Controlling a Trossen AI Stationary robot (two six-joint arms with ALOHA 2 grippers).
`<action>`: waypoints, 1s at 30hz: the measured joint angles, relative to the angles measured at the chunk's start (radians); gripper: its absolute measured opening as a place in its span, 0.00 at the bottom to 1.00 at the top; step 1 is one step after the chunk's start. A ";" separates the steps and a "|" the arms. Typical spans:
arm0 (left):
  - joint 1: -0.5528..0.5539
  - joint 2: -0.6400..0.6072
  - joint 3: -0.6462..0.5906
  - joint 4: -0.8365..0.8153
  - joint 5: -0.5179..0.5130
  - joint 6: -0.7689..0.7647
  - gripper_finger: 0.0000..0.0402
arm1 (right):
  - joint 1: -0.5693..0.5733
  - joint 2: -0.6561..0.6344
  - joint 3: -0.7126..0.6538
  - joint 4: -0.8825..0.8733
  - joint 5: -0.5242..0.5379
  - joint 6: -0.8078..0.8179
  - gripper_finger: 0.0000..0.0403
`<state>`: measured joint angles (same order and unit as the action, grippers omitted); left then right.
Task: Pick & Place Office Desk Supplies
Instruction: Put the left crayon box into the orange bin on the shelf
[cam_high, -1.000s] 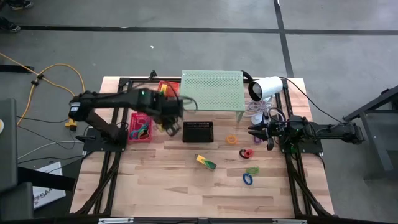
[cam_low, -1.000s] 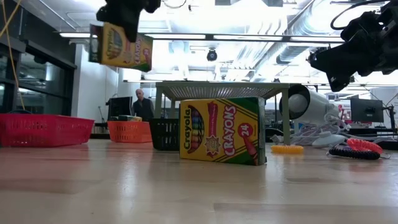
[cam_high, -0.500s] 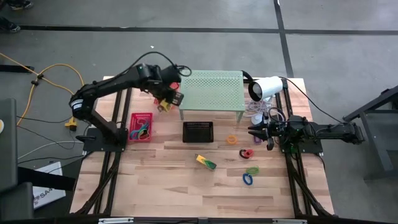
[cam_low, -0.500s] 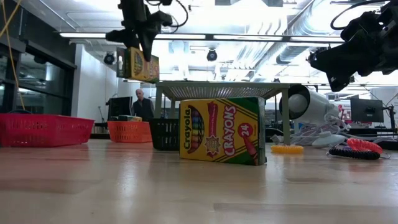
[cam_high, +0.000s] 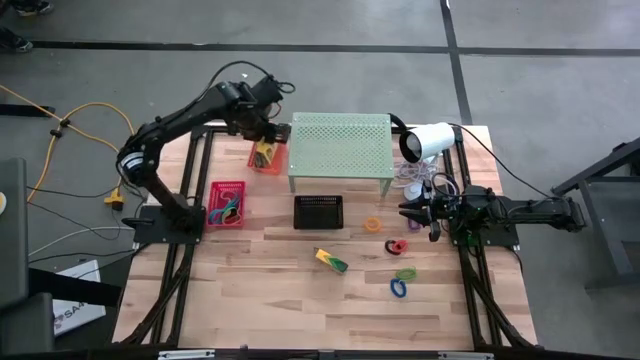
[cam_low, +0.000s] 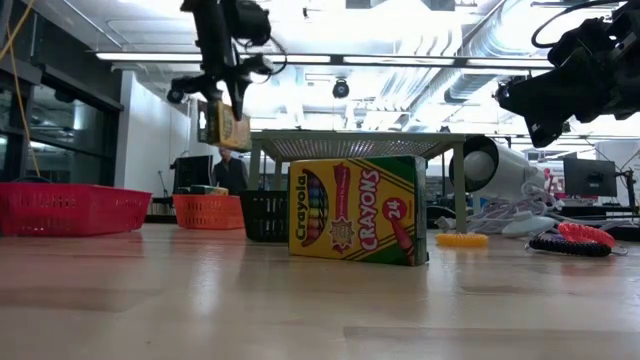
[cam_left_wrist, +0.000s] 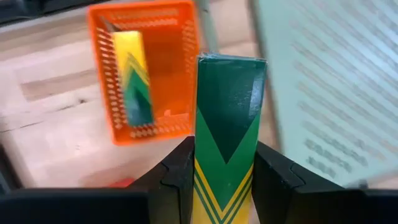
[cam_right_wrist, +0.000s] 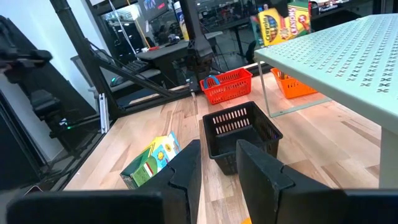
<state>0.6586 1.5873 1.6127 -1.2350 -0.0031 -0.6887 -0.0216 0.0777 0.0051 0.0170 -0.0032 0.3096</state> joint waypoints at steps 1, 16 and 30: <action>0.016 0.010 0.000 0.001 0.007 0.003 0.28 | 0.000 0.000 0.000 0.000 0.000 0.000 0.22; 0.161 0.089 -0.084 0.166 0.130 0.104 0.28 | 0.000 0.000 0.000 0.000 0.000 0.000 0.22; 0.198 0.089 -0.268 0.404 0.190 0.066 0.28 | 0.000 0.000 0.000 0.000 0.000 0.000 0.22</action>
<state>0.8566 1.6764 1.3445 -0.8307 0.1865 -0.6223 -0.0216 0.0776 0.0051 0.0170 -0.0032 0.3096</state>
